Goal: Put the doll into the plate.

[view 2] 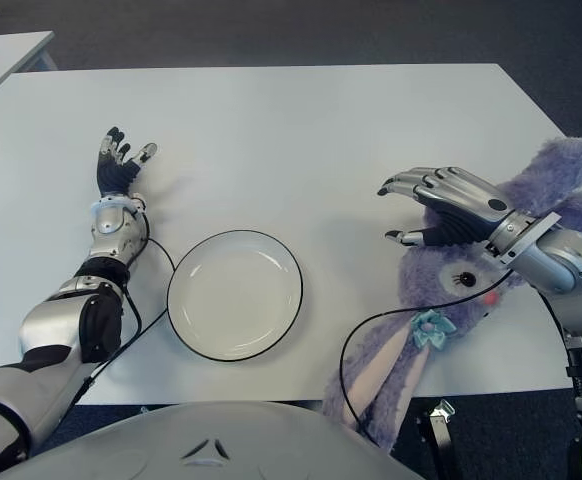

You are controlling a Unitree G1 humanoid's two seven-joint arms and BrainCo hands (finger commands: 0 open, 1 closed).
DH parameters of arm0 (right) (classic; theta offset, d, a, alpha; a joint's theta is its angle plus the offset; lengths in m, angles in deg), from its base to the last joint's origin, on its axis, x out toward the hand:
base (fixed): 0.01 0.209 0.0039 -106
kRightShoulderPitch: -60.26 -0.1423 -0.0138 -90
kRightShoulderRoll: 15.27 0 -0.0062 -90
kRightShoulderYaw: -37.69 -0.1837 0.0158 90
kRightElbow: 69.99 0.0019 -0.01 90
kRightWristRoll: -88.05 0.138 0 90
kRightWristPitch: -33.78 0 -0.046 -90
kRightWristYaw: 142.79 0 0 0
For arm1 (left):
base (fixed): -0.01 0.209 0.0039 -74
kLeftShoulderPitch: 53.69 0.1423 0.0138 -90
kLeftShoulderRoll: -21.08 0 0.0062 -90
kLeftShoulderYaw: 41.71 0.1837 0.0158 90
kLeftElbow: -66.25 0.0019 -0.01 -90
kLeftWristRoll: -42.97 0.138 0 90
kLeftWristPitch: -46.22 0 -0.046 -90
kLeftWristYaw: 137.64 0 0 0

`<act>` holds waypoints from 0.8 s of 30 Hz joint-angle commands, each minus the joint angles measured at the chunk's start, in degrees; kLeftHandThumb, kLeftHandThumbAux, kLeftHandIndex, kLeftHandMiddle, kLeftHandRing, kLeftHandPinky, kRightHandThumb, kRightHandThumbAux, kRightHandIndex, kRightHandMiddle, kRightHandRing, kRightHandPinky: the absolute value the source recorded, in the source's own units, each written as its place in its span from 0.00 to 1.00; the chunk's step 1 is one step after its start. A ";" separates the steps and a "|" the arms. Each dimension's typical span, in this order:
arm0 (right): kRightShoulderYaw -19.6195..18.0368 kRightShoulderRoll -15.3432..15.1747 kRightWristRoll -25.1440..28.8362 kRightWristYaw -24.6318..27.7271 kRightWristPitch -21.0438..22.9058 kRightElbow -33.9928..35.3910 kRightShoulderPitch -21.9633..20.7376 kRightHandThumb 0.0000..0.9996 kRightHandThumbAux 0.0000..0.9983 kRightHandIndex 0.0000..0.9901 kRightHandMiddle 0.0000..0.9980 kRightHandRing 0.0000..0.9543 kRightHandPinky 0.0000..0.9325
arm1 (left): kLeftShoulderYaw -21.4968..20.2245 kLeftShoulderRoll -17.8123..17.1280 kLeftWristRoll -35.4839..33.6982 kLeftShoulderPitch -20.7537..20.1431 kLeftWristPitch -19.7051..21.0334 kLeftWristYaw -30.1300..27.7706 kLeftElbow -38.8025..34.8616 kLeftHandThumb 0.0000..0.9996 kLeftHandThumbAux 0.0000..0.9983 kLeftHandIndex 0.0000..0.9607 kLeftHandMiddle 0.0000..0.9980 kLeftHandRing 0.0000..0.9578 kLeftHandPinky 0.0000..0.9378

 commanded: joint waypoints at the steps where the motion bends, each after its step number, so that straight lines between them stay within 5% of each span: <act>1: 1.34 1.78 -1.65 -3.73 -4.18 -1.68 -2.11 0.30 0.43 0.78 0.85 0.86 0.92 | -0.20 2.94 -0.20 11.63 8.95 -1.16 9.02 0.02 0.75 0.07 0.05 0.01 0.04; 24: 3.56 5.82 -1.33 -9.68 -11.12 -6.91 -6.98 0.36 0.55 0.82 0.88 0.91 0.93 | -0.24 2.79 -0.22 11.50 8.75 -0.56 8.92 0.01 0.76 0.06 0.04 0.00 0.02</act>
